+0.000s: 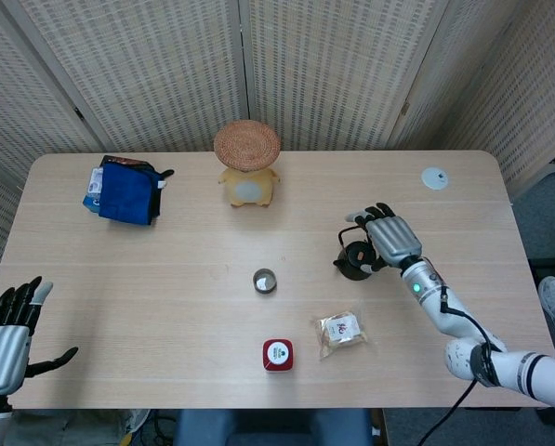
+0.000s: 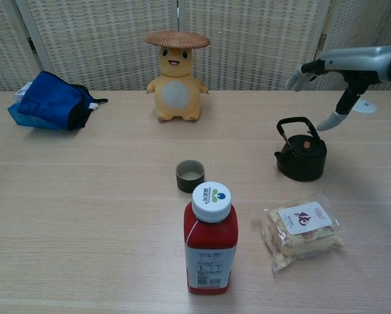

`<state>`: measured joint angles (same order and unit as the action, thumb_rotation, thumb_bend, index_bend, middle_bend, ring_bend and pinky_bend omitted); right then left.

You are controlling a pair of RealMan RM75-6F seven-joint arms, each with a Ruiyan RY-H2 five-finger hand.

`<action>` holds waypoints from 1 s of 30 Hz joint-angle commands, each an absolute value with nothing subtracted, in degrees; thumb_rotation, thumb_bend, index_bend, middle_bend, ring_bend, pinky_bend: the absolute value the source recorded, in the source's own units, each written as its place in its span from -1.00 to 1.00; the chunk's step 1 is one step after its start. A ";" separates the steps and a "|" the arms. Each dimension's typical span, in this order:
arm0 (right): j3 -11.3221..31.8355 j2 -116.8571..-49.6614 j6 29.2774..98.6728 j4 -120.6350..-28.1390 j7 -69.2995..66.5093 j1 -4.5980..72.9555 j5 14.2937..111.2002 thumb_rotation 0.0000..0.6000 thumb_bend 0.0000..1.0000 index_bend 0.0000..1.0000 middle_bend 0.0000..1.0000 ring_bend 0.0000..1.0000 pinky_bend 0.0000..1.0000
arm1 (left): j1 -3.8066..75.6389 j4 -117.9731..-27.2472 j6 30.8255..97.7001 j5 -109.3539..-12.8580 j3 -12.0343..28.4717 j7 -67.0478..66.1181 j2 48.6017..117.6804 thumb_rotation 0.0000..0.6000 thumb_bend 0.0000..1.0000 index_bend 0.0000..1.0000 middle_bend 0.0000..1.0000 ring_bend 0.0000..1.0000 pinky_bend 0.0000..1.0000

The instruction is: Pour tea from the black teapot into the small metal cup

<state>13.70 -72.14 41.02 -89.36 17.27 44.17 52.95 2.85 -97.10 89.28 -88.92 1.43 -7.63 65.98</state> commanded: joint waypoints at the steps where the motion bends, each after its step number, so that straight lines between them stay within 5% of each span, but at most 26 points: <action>1: 13.08 -74.61 39.36 -86.33 18.81 46.78 50.30 0.97 -1.00 -0.65 -0.65 -0.85 -0.96 | 2.83 -96.95 89.21 -88.88 1.42 -7.52 66.04 0.68 -0.97 -1.00 -1.00 -1.00 -1.00; 30: 7.12 -86.63 31.55 -66.37 20.33 57.11 37.22 0.97 -1.00 -0.65 -0.47 -0.85 -0.99 | 2.01 -95.90 89.06 -87.37 1.47 -7.05 65.99 0.68 -0.97 -1.00 -1.00 -1.00 -1.00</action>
